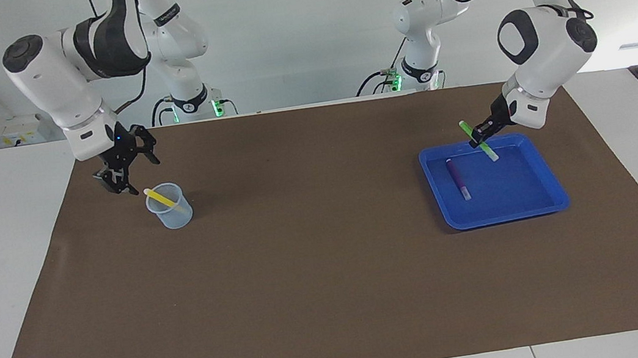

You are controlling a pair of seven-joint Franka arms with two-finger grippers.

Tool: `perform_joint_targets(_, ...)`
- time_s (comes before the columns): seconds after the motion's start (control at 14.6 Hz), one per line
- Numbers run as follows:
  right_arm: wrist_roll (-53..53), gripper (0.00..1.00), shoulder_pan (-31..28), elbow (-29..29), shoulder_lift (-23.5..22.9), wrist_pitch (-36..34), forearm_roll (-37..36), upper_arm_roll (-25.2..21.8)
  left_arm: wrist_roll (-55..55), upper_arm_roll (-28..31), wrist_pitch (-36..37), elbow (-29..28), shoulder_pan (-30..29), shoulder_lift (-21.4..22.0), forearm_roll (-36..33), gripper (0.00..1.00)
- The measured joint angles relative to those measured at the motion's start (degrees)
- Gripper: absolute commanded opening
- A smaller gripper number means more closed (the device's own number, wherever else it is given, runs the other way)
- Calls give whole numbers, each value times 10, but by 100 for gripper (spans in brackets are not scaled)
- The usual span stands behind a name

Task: Right arm passes pens to left for tray arrangement
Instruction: 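Place the green pen in the tray with the left gripper, then grasp the yellow pen in the cup with the right gripper and lift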

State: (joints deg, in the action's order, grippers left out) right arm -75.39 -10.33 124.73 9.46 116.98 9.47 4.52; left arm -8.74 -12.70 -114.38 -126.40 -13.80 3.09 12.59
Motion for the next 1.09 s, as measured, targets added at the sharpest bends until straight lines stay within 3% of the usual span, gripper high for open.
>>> perform_joint_targets(0.41, -62, 66, -29, 57, -18, 55, 0, 1, 38, -5, -69, -1, -1, -71, -58, 0)
perform_joint_targets(0.75, -61, 65, -30, 72, -17, 58, 0, 1, 43, -7, -112, -12, 0, -93, -78, 0)
perform_joint_targets(1.09, -32, 54, -30, 95, -11, 58, 0, 1, 45, -8, -132, -12, 1, -110, -103, 0)
